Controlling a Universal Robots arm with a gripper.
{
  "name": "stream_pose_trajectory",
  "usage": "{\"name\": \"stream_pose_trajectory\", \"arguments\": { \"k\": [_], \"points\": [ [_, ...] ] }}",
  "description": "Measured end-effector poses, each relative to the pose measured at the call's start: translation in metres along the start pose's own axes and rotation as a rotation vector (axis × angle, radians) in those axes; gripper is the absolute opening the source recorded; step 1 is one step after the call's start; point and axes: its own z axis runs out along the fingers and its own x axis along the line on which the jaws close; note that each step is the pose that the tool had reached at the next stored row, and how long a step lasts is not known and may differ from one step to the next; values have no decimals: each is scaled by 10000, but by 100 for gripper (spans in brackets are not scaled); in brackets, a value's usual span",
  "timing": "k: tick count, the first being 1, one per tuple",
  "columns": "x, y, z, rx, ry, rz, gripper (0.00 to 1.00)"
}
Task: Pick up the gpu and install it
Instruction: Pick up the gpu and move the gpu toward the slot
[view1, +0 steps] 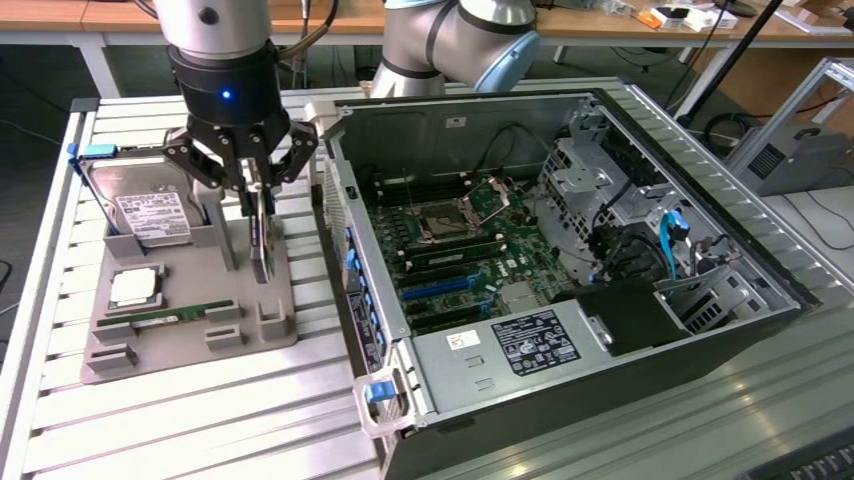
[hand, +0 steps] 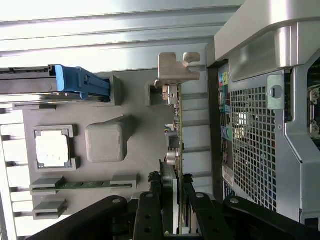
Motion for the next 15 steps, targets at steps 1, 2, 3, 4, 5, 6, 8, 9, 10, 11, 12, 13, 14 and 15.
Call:
{"name": "stream_pose_trajectory", "arguments": {
  "k": [1, 2, 3, 4, 5, 6, 8, 9, 10, 11, 12, 13, 14, 15],
  "points": [
    [0, 0, -2, 0, 0, -1, 27],
    [0, 0, -3, 0, 0, 0, 27],
    [0, 0, -4, -1, 0, 0, 27],
    [0, 0, -6, 0, 0, 0, 27],
    [0, 0, -9, 0, 0, 0, 27],
    [0, 0, -10, 0, 1, 0, 27],
    [-1, 0, -13, 0, 0, 0, 27],
    [-1, 0, -14, 0, 0, 0, 27],
    [0, 0, -16, 0, 0, 0, 27],
    [-1, 0, -17, 0, 0, 0, 27],
    [-1, -1, -21, 0, 1, 0, 27],
    [-1, -1, -23, 0, 1, 0, 27],
    [-1, -1, -24, 0, 0, 0, 27],
    [-1, -1, -30, 0, 0, 0, 27]
  ]
}}
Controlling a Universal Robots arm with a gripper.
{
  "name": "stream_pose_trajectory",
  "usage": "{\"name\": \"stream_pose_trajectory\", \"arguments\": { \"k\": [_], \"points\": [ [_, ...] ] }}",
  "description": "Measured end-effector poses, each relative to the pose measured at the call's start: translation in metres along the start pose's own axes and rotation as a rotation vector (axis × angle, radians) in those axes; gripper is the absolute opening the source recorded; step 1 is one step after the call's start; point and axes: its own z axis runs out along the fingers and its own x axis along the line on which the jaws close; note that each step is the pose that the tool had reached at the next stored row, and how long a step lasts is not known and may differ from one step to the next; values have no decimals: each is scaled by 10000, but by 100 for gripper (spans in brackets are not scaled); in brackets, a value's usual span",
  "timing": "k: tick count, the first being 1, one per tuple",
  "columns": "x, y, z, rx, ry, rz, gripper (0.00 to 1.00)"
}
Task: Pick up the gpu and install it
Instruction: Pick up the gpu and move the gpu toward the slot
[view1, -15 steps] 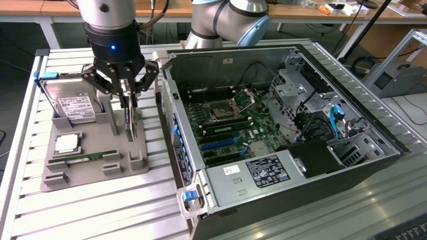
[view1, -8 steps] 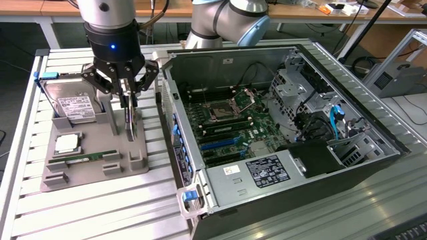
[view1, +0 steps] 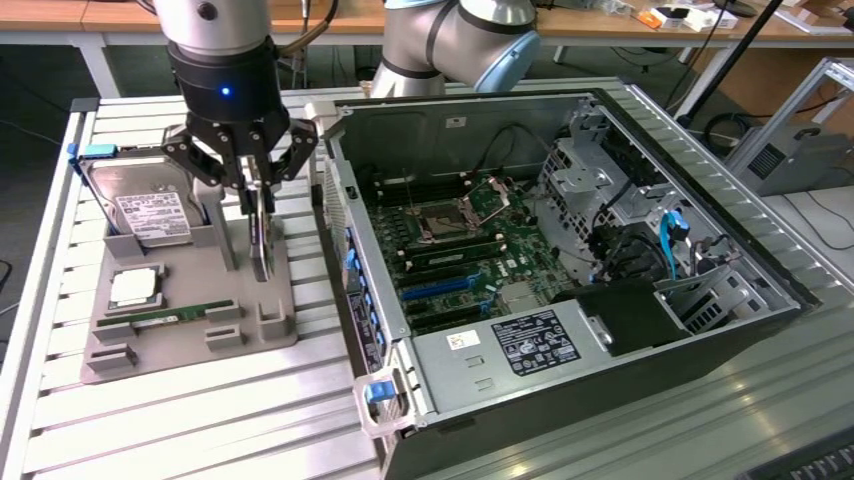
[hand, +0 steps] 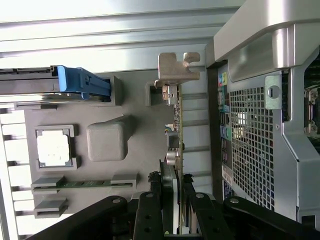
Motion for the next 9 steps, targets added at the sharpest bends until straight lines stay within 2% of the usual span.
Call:
{"name": "stream_pose_trajectory", "arguments": {
  "k": [9],
  "points": [
    [0, 0, -15, 0, 1, 0, 27]
  ]
}}
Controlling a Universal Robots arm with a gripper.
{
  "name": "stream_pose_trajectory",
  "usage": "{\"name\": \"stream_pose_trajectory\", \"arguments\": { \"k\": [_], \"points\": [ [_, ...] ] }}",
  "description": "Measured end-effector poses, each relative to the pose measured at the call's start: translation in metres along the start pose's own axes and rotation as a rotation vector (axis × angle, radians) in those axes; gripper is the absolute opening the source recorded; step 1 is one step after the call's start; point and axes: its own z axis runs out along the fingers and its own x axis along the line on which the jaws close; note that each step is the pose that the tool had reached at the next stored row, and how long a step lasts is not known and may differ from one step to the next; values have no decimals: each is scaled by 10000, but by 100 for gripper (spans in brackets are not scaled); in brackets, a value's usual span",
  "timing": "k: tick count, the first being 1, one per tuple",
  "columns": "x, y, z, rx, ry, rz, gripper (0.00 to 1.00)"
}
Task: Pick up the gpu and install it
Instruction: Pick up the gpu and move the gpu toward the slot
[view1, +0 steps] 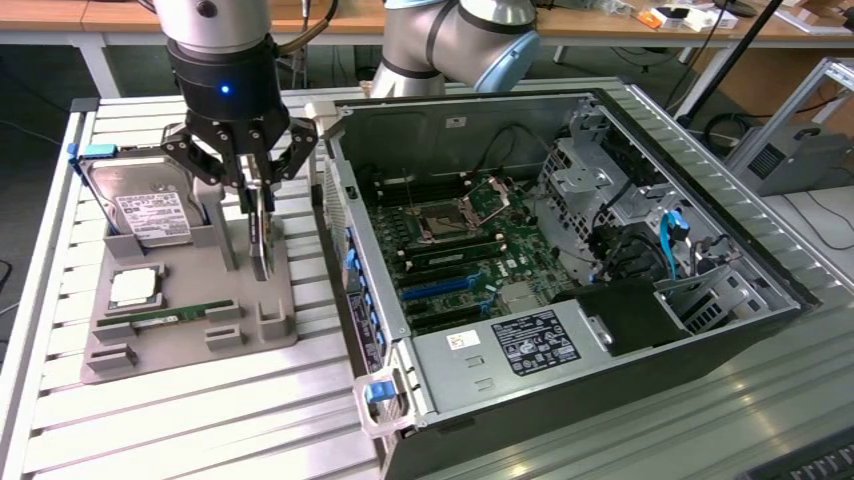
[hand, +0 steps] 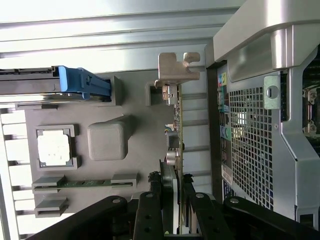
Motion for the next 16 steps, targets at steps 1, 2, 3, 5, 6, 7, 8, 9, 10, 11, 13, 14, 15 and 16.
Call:
{"name": "stream_pose_trajectory", "arguments": {
  "k": [1, 2, 3, 5, 6, 7, 8, 9, 10, 11, 13, 14, 15, 16],
  "points": [
    [0, 0, -2, 0, 1, 0, 27],
    [0, 0, -3, 0, 0, 0, 27],
    [0, 0, -7, 0, 0, 0, 27],
    [0, 0, -9, 0, 0, 0, 27],
    [0, 0, -10, 0, 0, 0, 27],
    [0, 0, -12, 0, 0, 0, 27],
    [0, 0, -14, 0, 0, 0, 27],
    [-1, -1, -17, 0, 0, 0, 27],
    [-1, 0, -18, -1, -1, 0, 27],
    [0, -1, -19, 0, 0, 0, 27],
    [-1, -1, -22, 0, 1, 0, 27],
    [-1, -1, -23, 0, 0, 0, 27],
    [-1, -1, -23, -1, -1, 0, 27],
    [-1, -1, -24, -1, -1, 0, 27]
  ]
}}
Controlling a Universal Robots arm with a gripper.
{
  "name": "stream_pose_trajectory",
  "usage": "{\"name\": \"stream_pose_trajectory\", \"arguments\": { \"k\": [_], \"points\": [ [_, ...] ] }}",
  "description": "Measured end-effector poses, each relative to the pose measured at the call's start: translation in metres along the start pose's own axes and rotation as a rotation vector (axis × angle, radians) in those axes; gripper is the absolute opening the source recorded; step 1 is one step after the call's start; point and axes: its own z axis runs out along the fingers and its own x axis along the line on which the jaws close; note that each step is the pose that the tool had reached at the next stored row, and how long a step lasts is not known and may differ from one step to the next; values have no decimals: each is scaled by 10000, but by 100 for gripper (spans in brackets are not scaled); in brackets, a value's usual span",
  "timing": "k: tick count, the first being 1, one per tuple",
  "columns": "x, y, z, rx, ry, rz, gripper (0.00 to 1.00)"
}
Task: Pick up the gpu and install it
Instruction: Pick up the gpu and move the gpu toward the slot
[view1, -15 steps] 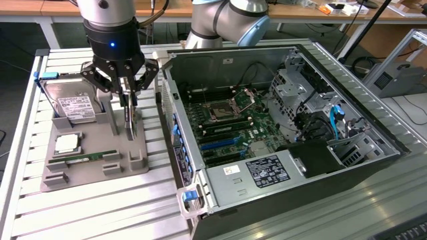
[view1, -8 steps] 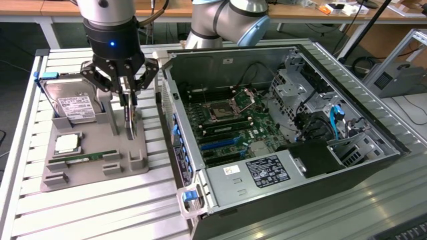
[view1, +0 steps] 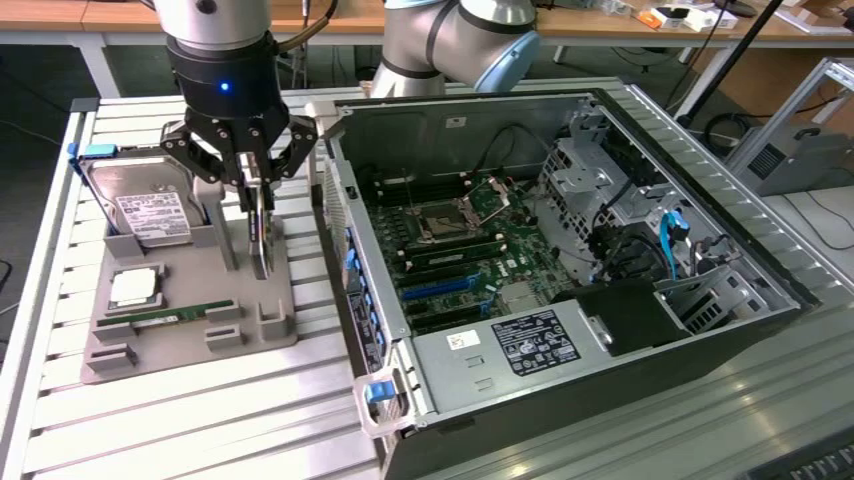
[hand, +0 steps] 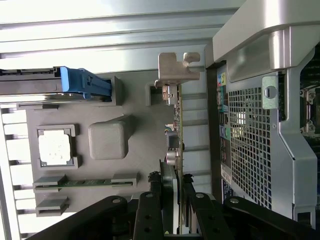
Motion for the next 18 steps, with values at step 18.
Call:
{"name": "stream_pose_trajectory", "arguments": {
  "k": [18],
  "points": [
    [-2, -2, -75, 1, 1, 0, 27]
  ]
}}
